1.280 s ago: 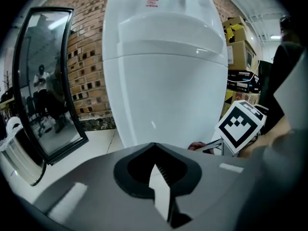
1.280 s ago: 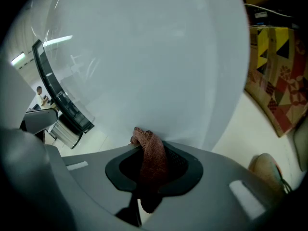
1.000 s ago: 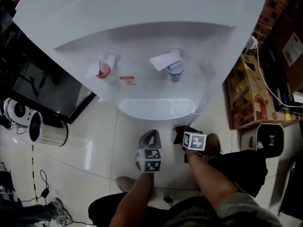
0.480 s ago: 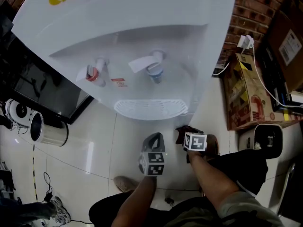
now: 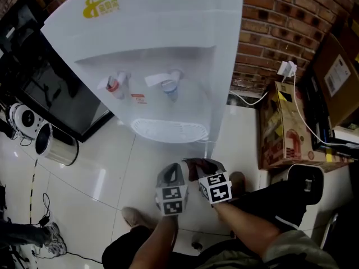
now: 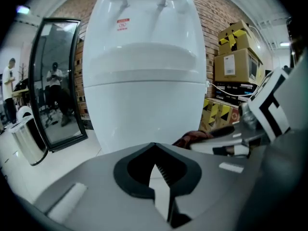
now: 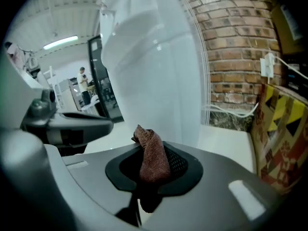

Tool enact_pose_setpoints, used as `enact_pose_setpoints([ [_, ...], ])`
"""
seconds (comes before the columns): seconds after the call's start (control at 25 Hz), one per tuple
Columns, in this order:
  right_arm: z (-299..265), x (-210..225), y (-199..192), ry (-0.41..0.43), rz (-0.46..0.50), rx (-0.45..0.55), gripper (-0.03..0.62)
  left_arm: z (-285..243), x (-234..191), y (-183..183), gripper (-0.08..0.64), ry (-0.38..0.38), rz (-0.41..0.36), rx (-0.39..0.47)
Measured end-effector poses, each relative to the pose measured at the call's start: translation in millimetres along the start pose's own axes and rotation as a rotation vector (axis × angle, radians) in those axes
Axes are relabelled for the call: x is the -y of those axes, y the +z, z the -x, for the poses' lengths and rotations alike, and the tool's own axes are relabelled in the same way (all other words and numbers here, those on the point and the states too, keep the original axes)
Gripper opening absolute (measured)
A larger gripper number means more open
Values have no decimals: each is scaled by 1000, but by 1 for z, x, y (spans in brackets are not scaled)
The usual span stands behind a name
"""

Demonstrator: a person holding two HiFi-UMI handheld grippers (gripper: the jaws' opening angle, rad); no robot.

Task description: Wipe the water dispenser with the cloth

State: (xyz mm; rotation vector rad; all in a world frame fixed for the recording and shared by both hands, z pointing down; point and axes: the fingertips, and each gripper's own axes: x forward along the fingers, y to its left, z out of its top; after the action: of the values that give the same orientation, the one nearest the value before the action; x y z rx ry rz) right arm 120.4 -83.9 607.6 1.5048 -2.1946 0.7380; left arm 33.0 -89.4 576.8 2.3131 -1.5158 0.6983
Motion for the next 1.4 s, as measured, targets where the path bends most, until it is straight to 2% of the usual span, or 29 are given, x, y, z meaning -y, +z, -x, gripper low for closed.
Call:
enact_pose_setpoints([
  [0.2,46,-4,65,133,43,165,77,44,0,42,0,86,55,104],
  [0.36,88,-20,103,270,94,283,77,83,9,88,0,135,9,178],
  [0.52,142,-26,150,339,161,446,75,115,30,133,0,149,-3,243],
  [0.68,208,-16,222,353,245,667,75,142,53,187,0,158,-15,314],
  [0.8,268,-11,275,377,298,832,74,167,70,242,0,156,-35,388],
  [1.04,366,-18,375,360,494,1044,74,223,89,349,0,179,-76,580],
  [1.16,400,-23,434,337,555,1121,74,245,85,389,0,189,-104,647],
  [1.24,412,-30,471,293,620,1154,74,253,78,409,0,203,-104,662],
  [1.32,412,-41,503,263,681,1159,74,256,71,424,0,213,-103,648],
  [1.4,398,-52,528,255,732,1121,74,258,67,437,0,218,-107,631],
])
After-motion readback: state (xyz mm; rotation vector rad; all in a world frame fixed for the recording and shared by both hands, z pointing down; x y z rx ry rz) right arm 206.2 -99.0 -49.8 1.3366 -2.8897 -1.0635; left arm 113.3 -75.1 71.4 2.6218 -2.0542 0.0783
